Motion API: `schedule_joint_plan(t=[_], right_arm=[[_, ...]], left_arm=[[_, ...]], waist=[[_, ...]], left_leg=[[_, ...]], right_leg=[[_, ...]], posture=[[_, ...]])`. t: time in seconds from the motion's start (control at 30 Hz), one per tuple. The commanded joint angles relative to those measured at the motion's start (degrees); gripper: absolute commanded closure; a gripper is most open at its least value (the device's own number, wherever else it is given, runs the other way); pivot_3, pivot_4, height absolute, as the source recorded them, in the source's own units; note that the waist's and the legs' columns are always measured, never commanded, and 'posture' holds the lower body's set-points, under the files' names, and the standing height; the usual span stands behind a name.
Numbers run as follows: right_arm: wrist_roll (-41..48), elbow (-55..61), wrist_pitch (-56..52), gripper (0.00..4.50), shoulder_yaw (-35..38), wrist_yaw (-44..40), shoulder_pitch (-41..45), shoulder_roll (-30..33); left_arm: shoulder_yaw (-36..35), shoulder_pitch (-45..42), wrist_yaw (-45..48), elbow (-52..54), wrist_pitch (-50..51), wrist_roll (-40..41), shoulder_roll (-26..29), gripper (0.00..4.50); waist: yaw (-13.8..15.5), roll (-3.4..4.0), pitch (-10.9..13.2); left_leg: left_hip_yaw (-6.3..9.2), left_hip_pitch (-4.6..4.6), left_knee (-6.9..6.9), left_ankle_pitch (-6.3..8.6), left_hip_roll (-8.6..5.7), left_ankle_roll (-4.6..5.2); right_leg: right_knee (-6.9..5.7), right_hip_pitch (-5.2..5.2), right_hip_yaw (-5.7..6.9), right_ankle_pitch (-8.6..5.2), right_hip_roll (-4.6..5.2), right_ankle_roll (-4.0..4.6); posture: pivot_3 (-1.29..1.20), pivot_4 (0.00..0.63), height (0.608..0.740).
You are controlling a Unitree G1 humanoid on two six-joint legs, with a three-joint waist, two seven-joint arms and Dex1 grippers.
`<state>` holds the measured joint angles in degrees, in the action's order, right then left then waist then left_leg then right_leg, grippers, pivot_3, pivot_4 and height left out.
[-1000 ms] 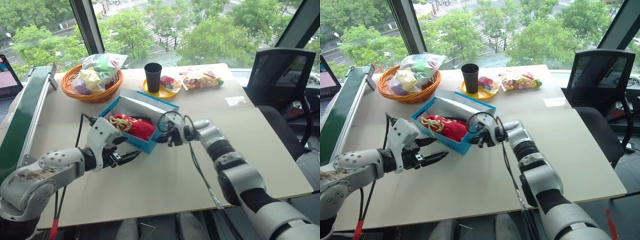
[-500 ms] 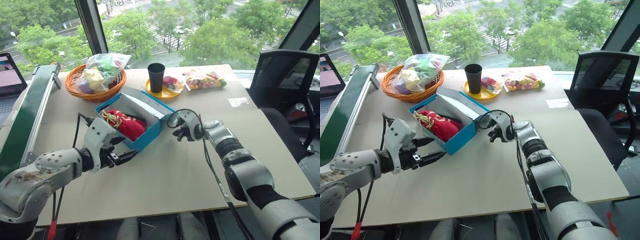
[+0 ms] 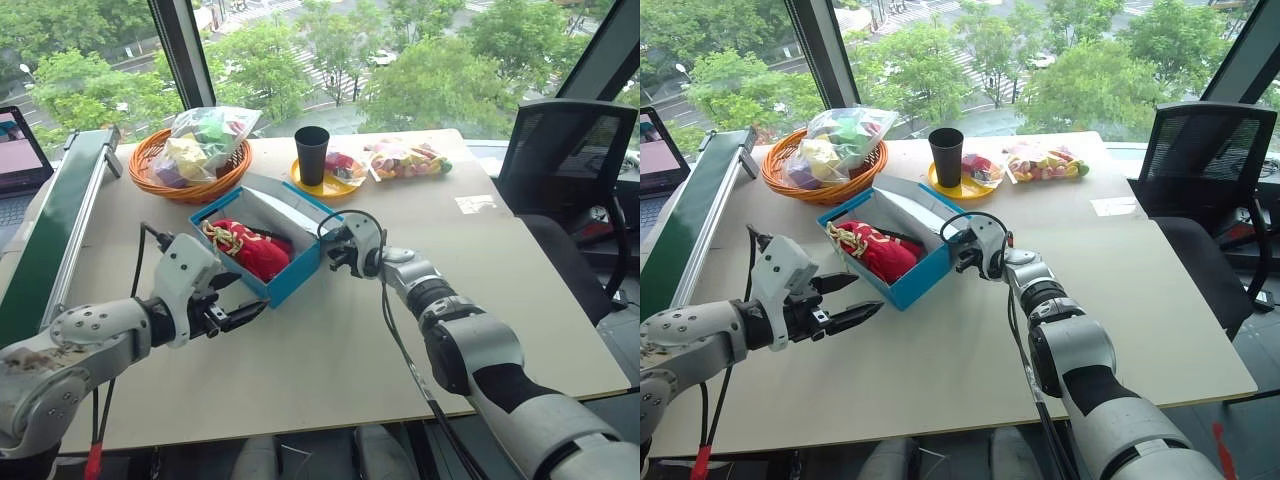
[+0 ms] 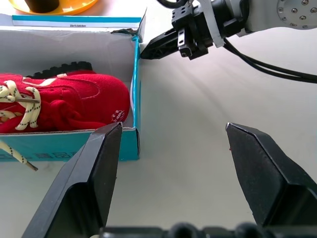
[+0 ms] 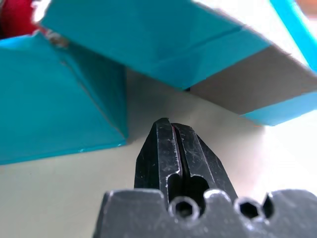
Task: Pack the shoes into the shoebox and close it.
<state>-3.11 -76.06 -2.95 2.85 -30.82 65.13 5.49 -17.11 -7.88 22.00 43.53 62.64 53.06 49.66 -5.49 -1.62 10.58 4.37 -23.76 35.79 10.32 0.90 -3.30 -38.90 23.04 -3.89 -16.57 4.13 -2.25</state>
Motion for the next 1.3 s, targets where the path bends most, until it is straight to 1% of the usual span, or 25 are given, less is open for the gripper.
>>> schedule_joint_plan(t=[0.03,0.23,0.4,0.6,0.7,0.83,0.93,1.13,1.23,1.3], right_arm=[[1.64,0.69,3.83,4.49,2.34,2.83,1.61,-0.34],[3.11,0.59,7.80,4.49,5.17,3.93,1.36,-0.78],[8.50,1.53,11.88,4.49,10.48,0.41,2.63,-1.52],[11.85,2.58,14.84,4.49,13.28,-4.81,4.41,-1.69],[12.34,2.89,15.01,4.49,12.96,-7.23,4.96,-1.75],[13.33,4.61,12.07,4.49,11.84,-16.63,5.61,-2.08],[13.31,6.03,10.05,4.49,10.32,-22.07,5.42,-1.89],[14.09,11.03,2.66,4.49,6.79,-33.30,5.41,-2.51],[13.69,13.38,0.28,4.49,4.67,-35.80,5.26,-3.26],[13.28,13.99,-0.29,4.49,3.59,-35.42,5.93,-4.29]], left_arm=[[-2.15,0.60,-0.36,1.91,0.19,0.92,0.95,0.93],[-2.26,0.48,-0.85,1.75,0.13,1.73,1.30,0.93],[-2.64,1.04,-1.03,1.82,0.16,2.08,1.60,0.93],[-3.20,1.89,-0.96,1.75,-0.05,2.12,1.95,0.93],[-3.13,1.88,-0.85,1.59,-0.13,2.16,2.13,0.93],[-3.81,2.52,-0.54,1.63,-0.16,2.31,2.55,0.93],[-4.58,3.05,-0.42,1.72,-0.04,2.57,2.90,0.93],[-5.85,4.85,-0.96,2.47,0.02,3.43,2.90,0.93],[-5.81,5.24,-1.34,2.61,-0.19,3.62,2.87,0.93],[-5.92,5.53,-1.84,2.86,-0.27,3.92,2.69,0.93]], waist=[[-0.03,0.00,0.00],[-0.07,0.00,0.00],[-0.08,0.00,0.00],[-0.14,0.01,0.01],[-0.08,0.01,0.01],[-0.12,0.01,0.01],[-0.12,0.01,0.01],[-0.05,0.02,0.01],[-0.10,0.02,0.01],[-0.07,0.02,0.01]], left_leg=[[0.00,0.00,0.00,0.00,0.00,0.00],[-0.01,0.00,0.00,0.00,0.00,0.00],[-0.01,0.00,-0.01,0.00,0.01,0.00],[-0.01,0.00,-0.01,0.00,0.02,0.00],[-0.01,0.00,-0.01,0.00,0.02,0.00],[-0.01,0.00,-0.02,0.01,0.02,0.01],[-0.01,0.00,-0.02,0.00,0.02,0.01],[-0.01,0.00,-0.02,0.01,0.02,0.01],[-0.01,0.00,-0.02,0.01,0.03,0.01],[-0.01,0.01,-0.02,0.01,0.03,0.01]], right_leg=[[0.00,0.00,0.00,0.00,0.00,0.00],[0.00,0.00,0.00,0.00,-0.01,0.00],[0.01,0.00,0.00,0.00,-0.01,0.00],[0.00,0.01,-0.01,0.00,-0.03,0.00],[0.01,0.00,-0.01,0.00,-0.02,0.00],[0.02,0.00,0.00,0.00,-0.02,0.00],[0.00,0.01,0.00,0.00,-0.03,0.00],[0.01,0.02,-0.01,0.00,-0.02,0.00],[0.00,0.03,0.00,0.00,-0.03,0.00],[0.00,0.03,0.00,0.00,-0.03,0.00]], posture=[[0.00,0.150,0.738],[0.00,0.150,0.738],[0.00,0.150,0.738],[0.00,0.150,0.738],[0.00,0.150,0.738],[0.00,0.150,0.738],[0.00,0.150,0.738],[0.00,0.150,0.738],[0.00,0.150,0.738],[0.00,0.150,0.738]])
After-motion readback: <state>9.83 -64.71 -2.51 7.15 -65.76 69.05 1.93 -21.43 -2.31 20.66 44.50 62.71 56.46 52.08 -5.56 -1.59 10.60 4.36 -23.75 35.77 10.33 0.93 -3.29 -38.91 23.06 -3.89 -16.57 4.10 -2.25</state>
